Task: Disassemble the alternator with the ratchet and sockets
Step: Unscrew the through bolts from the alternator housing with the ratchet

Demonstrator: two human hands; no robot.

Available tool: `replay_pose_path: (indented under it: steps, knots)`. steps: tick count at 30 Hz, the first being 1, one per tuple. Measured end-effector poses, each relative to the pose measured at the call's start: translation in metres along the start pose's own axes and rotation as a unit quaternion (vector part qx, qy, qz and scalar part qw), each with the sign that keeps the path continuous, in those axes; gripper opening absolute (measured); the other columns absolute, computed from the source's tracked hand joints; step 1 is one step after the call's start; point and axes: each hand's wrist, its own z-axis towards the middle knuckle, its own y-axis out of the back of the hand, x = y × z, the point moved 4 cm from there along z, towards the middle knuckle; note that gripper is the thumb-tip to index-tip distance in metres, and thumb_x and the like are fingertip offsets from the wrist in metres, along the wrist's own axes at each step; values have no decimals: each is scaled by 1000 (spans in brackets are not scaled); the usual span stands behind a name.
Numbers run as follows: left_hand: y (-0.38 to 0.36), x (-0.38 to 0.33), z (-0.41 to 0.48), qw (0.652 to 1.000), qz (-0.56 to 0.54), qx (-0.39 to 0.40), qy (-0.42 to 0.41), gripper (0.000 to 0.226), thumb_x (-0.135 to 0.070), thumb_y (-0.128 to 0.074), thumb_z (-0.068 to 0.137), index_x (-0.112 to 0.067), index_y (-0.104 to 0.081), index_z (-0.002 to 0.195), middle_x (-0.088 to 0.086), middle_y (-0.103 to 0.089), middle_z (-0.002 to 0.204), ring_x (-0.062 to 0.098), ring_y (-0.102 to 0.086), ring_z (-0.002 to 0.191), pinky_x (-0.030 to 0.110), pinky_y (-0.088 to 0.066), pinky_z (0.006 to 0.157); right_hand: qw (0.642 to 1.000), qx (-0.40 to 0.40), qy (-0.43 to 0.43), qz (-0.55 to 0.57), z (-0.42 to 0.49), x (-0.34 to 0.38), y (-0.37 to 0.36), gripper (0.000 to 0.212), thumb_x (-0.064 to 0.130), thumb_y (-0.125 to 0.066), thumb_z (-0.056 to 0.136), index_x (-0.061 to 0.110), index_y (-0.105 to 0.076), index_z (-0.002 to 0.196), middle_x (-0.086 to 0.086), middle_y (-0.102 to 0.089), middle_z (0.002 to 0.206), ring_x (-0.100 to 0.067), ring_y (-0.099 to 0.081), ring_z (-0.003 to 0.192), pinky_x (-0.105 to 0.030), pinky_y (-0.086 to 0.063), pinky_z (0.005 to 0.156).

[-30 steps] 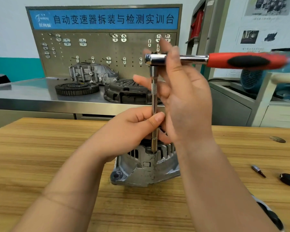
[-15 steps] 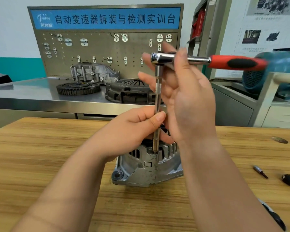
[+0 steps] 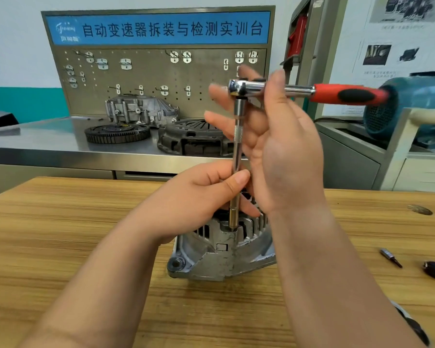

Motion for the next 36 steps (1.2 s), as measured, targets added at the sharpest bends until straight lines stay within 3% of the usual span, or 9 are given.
replay_pose_path:
  steps: [5,8,10,16,19,23,25,30,36]
  knots:
    - [0,0,2,1000,17,-22,4,47,-35,-50,89,11,-57,92,13,-70,79,21,-68,80,51,-52,89,997,-1,27,-73,-2,3,-2,27,23,-48,99,13,-62,120,-24,-66,104,-45,-61,99,-38,-51,91]
    - [-1,1,4,999,37,-31,7,42,-29,-47,91,12,-57,93,14,-70,81,30,-66,77,49,-53,84,992,31,84,-83,-2,7,-5,39,13,-52,95,7,-53,133,6,-64,123,-21,-60,118,-46,-43,107]
    - [-1,1,3,1000,17,-23,4,42,-29,-48,89,11,-58,95,18,-69,85,21,-68,77,42,-55,81,995,39,72,-53,-2,6,-7,36,13,-49,97,6,-53,132,2,-58,132,-9,-62,109,-42,-49,101]
    - [1,2,0,1000,-4,8,12,43,-35,-49,88,6,-61,98,20,-72,94,25,-69,92,41,-54,89,999,-2,-23,-42,0,-3,2,29,32,-40,102,16,-63,95,-14,-74,98,-25,-73,84,-32,-58,82]
    - [1,3,2,1000,11,-13,13,44,-33,-53,92,11,-58,93,16,-72,86,25,-67,84,48,-51,86,998,6,14,-61,-1,-1,-1,19,24,-49,99,21,-66,105,-15,-69,98,-43,-63,94,-33,-50,85]
    - [1,2,4,999,39,-28,9,41,-28,-49,93,11,-60,99,24,-70,93,32,-68,85,55,-50,91,995,32,79,-45,-2,3,-6,33,8,-54,94,8,-56,127,7,-58,130,-22,-56,124,-44,-42,108]
    - [1,1,2,999,32,-22,8,43,-32,-51,92,10,-61,97,25,-69,92,40,-65,87,58,-48,90,997,38,66,-17,-3,2,-7,30,11,-49,97,7,-56,125,8,-56,131,-14,-59,118,-39,-49,100]
    - [0,-1,1,1000,27,5,8,44,-32,-45,86,6,-61,102,20,-71,97,26,-69,93,44,-53,90,1000,-12,-3,-19,-2,-3,1,25,28,-45,100,17,-66,110,-15,-72,105,-28,-70,88,-33,-56,84]
    - [1,2,5,994,98,-36,8,36,-26,-46,97,5,-65,93,11,-73,88,45,-63,89,57,-50,87,995,17,77,-54,-2,5,-6,35,10,-56,92,9,-56,127,-2,-62,131,-27,-54,126,-47,-39,110]
